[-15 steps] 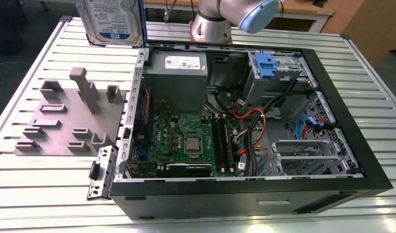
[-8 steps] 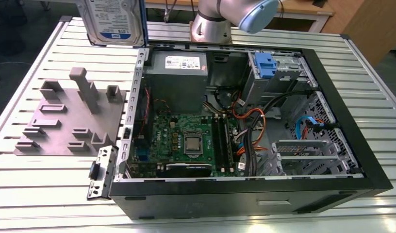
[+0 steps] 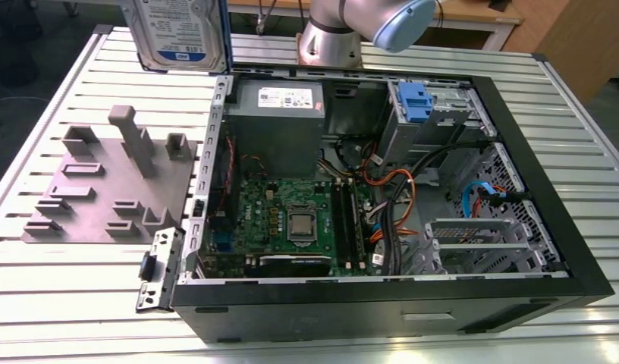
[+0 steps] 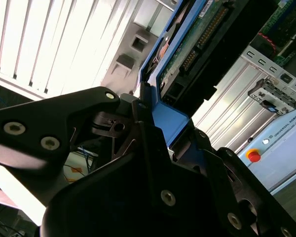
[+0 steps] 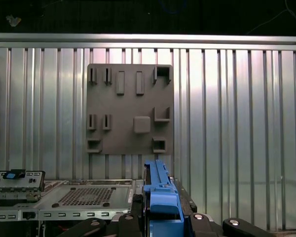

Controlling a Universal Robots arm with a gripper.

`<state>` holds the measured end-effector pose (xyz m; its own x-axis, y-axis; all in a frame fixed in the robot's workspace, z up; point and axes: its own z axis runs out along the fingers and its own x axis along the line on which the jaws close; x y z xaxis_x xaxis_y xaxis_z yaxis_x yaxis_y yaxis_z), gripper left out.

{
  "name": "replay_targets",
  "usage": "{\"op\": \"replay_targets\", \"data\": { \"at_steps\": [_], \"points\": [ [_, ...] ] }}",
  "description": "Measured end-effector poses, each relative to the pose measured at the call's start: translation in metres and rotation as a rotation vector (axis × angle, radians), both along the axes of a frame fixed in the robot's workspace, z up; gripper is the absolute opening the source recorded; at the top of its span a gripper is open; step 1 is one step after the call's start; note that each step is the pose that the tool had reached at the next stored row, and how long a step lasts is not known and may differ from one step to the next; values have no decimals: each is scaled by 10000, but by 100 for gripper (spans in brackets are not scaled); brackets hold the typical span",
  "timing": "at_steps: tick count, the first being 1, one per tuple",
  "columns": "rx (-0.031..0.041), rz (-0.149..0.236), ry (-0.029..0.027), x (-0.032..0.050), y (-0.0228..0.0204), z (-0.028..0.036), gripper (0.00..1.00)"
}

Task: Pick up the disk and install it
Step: 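Pick up the disk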

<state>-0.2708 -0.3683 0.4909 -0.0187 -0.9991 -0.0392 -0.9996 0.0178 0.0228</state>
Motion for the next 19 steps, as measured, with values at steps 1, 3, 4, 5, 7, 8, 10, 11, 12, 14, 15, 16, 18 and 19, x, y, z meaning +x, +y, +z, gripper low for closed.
{"op": "replay_targets", "data": {
  "at_steps": [1, 3, 4, 5, 7, 8, 10, 11, 12, 14, 15, 16, 18, 19],
  "points": [
    [0, 0, 0, 2, 0, 0, 37],
    [-1, 0, 0, 5, 0, 0, 37],
    [-1, 0, 0, 7, 0, 0, 37],
    [0, 0, 0, 9, 0, 0, 37],
    [0, 1, 0, 13, 0, 0, 37],
    [0, 0, 0, 15, 0, 0, 37],
    [0, 0, 0, 18, 0, 0, 37],
    [0, 0, 0, 20, 0, 0, 37],
    [0, 0, 0, 22, 0, 0, 37],
    [0, 1, -1, 26, 0, 0, 37],
    [0, 0, 0, 28, 0, 0, 37],
    [0, 0, 0, 30, 0, 0, 37],
    [0, 1, 0, 34, 0, 0, 37],
    [0, 0, 0, 36, 0, 0, 37]
  ]
}}
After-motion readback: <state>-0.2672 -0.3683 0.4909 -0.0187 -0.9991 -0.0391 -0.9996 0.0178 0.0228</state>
